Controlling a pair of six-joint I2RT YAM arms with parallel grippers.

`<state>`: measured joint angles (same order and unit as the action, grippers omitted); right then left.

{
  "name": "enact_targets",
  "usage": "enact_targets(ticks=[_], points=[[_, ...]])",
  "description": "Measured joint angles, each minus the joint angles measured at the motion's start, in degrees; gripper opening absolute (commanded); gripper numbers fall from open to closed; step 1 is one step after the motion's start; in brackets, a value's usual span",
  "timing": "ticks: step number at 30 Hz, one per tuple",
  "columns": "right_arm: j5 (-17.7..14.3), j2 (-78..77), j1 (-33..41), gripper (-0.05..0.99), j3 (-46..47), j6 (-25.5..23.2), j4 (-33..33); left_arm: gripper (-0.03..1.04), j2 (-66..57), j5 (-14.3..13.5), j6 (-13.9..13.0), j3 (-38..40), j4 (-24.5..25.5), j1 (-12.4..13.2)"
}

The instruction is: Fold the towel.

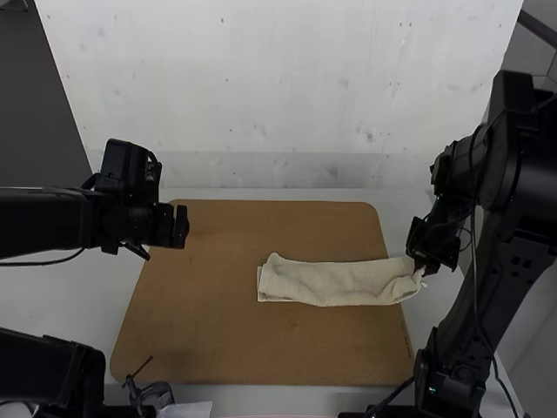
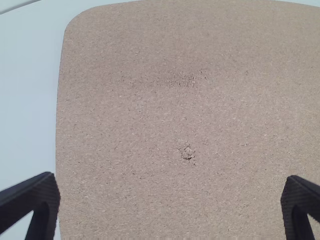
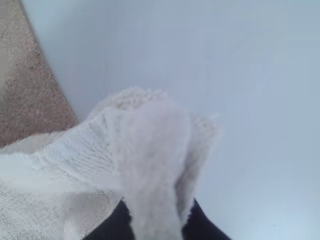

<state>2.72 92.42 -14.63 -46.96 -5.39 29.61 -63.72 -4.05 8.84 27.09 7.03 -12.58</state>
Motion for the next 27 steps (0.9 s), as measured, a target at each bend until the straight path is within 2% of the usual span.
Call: enact_targets(ticks=[3, 6, 11, 16, 21, 22, 24, 25, 27], points=[[-0.85, 0.0, 7.63, 0.01, 0.02, -1.07, -0.13, 0.99, 0.0, 0.0, -0.22, -0.11, 0.0, 0.0], [-1.11, 0.11, 21.46, 0.01, -0.44, -4.76, -0.74, 0.99, 0.0, -0.02, -0.28, -0.13, -0.02, 0.0], [-1.29, 6.47, 41.05, 0.01, -9.27, -10.88, 1.38, 0.99, 0.0, 0.0, -0.48, -0.13, -0.02, 0.2], [-1.29, 15.26, 51.56, 0.01, -20.76, -14.86, 6.14, 0.99, 0.0, -0.02, -0.48, -0.11, -0.02, 0.74], [-1.27, 21.31, 56.57, 0.02, -28.63, -16.55, 8.41, 0.99, 0.0, -0.02, -0.5, -0.13, -0.02, 1.01], [-1.29, 22.03, 57.0, 0.1, -29.55, -16.7, 8.57, 0.99, 0.0, -0.02, -0.5, -0.13, -0.02, 1.01], [-1.29, 23.52, 57.72, 0.54, -30.86, -17.33, 8.61, 0.99, 0.0, -0.02, -0.5, -0.13, -0.02, 1.01], [-1.29, 23.96, 57.96, 0.66, -30.97, -17.27, 8.5, 0.99, -0.02, -0.02, -0.52, -0.13, -0.04, 1.01], [-1.27, 24.17, 58.07, 0.67, -30.95, -17.4, 8.37, 0.99, 0.0, -0.02, -0.63, -0.13, -0.04, 0.98]])
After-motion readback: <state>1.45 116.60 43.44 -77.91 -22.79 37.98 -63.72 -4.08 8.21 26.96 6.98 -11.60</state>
